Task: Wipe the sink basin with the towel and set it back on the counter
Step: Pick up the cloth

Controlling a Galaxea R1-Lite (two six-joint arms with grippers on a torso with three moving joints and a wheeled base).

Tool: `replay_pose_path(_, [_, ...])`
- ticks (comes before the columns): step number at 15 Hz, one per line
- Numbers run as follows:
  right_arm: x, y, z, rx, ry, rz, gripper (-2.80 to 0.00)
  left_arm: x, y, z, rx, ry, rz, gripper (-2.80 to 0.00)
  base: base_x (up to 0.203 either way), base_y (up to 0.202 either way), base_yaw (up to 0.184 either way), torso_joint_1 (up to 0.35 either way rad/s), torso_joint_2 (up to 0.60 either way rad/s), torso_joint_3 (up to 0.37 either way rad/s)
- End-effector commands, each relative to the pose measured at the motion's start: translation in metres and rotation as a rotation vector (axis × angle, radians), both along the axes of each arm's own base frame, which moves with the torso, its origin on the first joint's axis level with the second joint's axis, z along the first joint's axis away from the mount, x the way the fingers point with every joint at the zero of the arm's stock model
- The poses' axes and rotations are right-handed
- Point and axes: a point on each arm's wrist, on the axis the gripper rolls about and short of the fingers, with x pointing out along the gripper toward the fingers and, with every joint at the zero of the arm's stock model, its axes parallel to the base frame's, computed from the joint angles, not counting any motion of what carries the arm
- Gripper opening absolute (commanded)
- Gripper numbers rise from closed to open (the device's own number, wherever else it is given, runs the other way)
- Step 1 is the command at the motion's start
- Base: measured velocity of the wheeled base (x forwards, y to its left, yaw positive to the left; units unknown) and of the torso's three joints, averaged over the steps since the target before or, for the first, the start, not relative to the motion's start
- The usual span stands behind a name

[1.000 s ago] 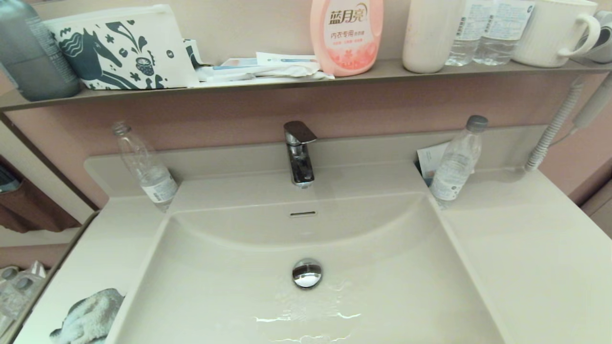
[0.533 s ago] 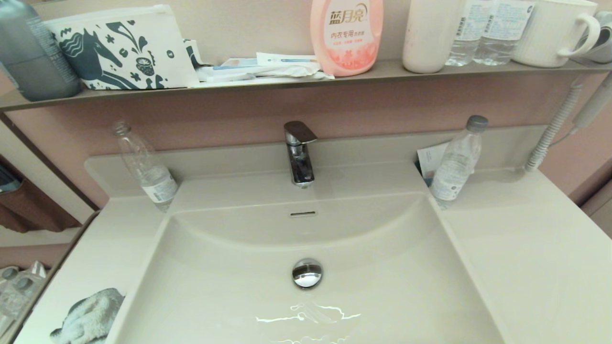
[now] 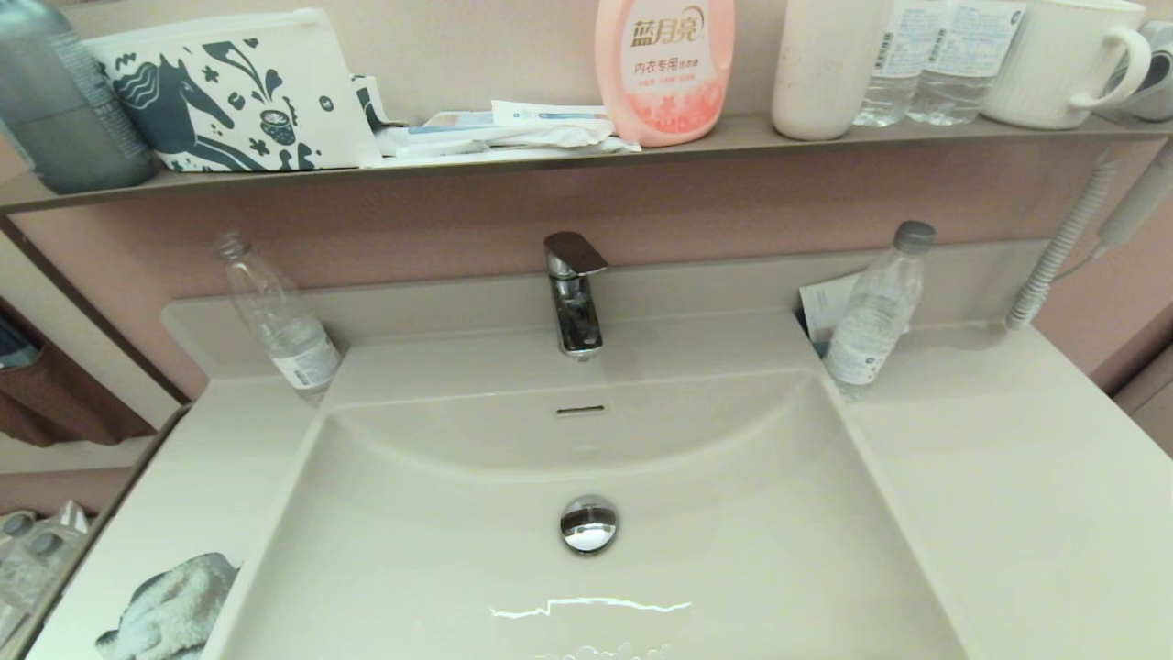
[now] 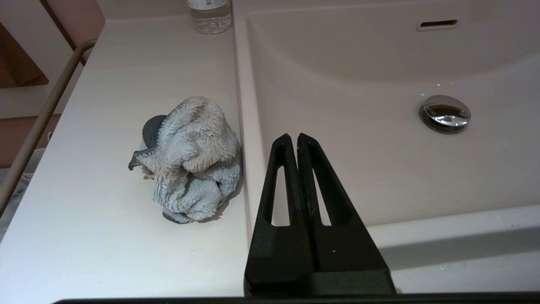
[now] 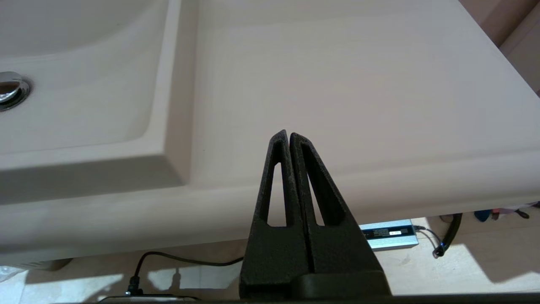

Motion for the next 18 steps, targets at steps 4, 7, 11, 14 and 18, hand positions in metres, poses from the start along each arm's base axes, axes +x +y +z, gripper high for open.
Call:
replay_pose_path(4, [0.0062,0.0,-0.0063,-0.065,-0.054,0.001,-2.8,0.0,0.0,0.0,0.0,0.0,0.0,-2.8,0.0,0.0,0.0,0.0,0.0,0.0])
replay_pose_path(7, [0.007,0.0,-0.0072,-0.054,-0.063,0.001,-2.8,0.0,0.0,0.0,-0.001,0.0,0.0,-2.8,0.0,0.0,0.0,0.0,0.0,0.0])
replay_pose_path(11, [0.0071,-0.0001,-0.0072,-0.025,-0.066,-0.003,-2.8,0.0,0.0,0.0,-0.001,0.0,0.0,-2.8,0.0,0.0,0.0,0.0,0.0,0.0])
replay_pose_path(14, [0.0071,-0.0001,-0.0072,-0.025,-0.066,-0.003,-2.8,0.0,0.0,-0.0002,0.005,0.001,0.0,-2.8,0.0,0.0,0.0,0.0,0.0,0.0])
replay_pose_path(18, [0.0071,-0.0001,-0.0072,-0.025,-0.066,-0.003,-2.8,0.0,0.0,0.0,0.005,0.0,0.0,-2.8,0.0,0.0,0.0,0.0,0.0,0.0])
